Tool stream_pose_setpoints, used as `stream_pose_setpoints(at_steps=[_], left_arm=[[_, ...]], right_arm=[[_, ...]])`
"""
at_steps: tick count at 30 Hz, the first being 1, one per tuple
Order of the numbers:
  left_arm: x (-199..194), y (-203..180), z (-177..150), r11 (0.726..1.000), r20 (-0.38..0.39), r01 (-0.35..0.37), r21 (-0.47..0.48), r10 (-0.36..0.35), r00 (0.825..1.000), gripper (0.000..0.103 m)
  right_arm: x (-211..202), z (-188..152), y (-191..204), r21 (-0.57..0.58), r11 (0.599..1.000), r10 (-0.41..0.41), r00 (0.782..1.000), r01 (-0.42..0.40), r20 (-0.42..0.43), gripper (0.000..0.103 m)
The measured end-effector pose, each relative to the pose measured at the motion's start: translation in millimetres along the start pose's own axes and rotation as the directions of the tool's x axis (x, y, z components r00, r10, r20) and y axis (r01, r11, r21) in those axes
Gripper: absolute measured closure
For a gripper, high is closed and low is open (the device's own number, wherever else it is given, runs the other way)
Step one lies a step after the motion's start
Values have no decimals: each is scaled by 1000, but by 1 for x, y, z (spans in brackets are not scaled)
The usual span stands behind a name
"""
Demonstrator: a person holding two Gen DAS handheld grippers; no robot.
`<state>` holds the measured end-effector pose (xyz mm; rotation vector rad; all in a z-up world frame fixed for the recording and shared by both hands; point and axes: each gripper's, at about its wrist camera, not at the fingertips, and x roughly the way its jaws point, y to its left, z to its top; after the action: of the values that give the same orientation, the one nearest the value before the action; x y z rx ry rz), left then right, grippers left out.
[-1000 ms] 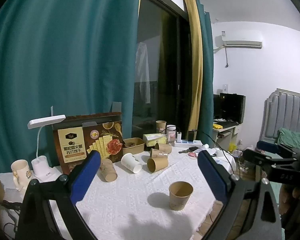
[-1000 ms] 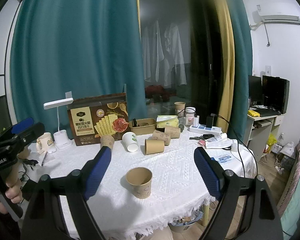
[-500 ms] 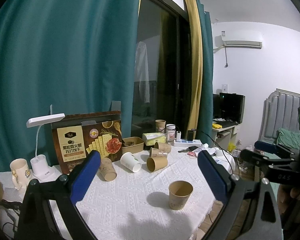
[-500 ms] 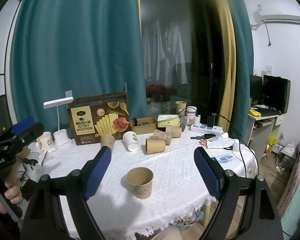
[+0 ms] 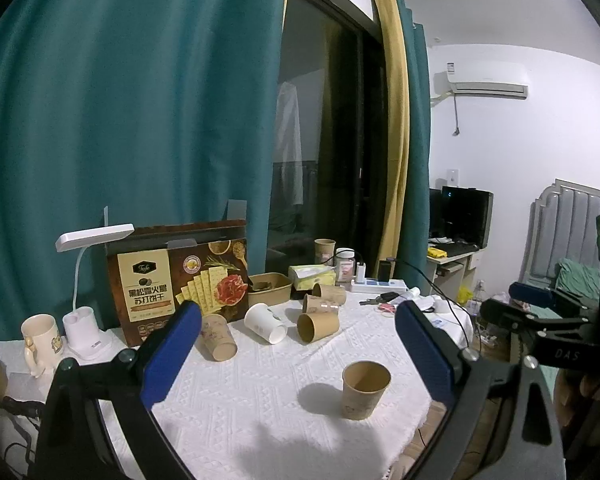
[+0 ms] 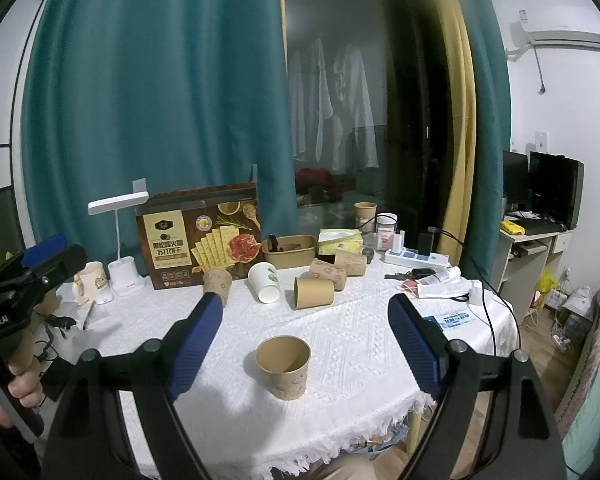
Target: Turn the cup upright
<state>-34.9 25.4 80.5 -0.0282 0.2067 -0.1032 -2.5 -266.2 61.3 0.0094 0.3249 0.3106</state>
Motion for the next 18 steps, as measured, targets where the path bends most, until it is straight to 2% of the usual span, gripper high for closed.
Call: stream_pose_setpoints(at_steps=[18], left_arm=[[-4, -4, 0, 1000, -6, 18, 1, -18, 1000, 5]], right_arm=[[0, 0, 0, 0, 1000, 2, 1000, -2, -1, 20]])
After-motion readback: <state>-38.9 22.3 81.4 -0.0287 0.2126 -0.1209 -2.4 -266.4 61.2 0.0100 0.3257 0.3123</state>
